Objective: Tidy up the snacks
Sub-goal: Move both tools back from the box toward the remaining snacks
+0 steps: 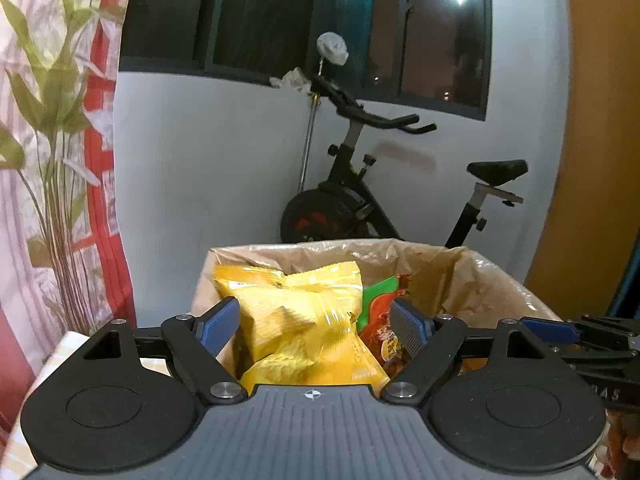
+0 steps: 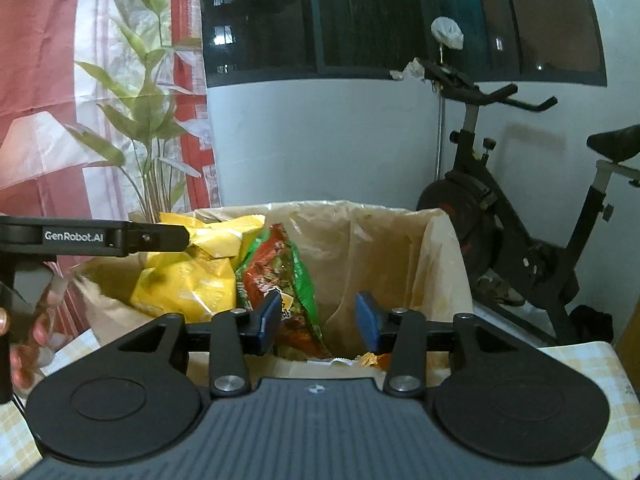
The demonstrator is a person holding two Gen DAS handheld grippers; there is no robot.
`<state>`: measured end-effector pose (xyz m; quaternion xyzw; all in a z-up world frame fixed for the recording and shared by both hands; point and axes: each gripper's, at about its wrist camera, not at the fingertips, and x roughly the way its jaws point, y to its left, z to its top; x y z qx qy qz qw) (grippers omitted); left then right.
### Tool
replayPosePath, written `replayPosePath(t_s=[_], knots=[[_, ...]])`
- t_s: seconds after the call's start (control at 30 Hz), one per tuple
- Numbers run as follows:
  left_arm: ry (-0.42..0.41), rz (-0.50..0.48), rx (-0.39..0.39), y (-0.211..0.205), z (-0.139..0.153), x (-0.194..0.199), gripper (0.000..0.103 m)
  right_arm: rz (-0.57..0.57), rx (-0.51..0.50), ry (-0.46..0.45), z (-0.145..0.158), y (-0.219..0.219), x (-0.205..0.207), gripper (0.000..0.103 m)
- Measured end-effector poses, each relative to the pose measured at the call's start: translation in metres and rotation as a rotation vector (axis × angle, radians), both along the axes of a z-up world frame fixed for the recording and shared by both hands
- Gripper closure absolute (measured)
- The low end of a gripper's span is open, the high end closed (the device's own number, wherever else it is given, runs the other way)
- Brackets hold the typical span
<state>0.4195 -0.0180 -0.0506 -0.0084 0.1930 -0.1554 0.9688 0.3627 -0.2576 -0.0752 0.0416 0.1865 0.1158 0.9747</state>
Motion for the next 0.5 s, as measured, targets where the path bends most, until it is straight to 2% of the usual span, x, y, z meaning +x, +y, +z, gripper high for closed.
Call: replayPosePath(t_s=[0.27, 0.37, 0.5], knots=[[-0.015, 0.033, -0.03, 0.035, 0.008, -0.045, 0.019, -0.045, 0.043, -0.031, 0.004, -0.02, -0.037, 0.058], [-0.021, 0.07, -0.058, 0.055, 0.004, -0.058, 0.019, -0.044, 0.027, -0.062, 0.004, -0.027, -0.056, 0.058], [0.015, 0.145, -0.061, 0.078, -0.011, -0.066, 0.019, -0.058, -0.014, -0.07, -0.005, -0.038, -0.073, 0.058]])
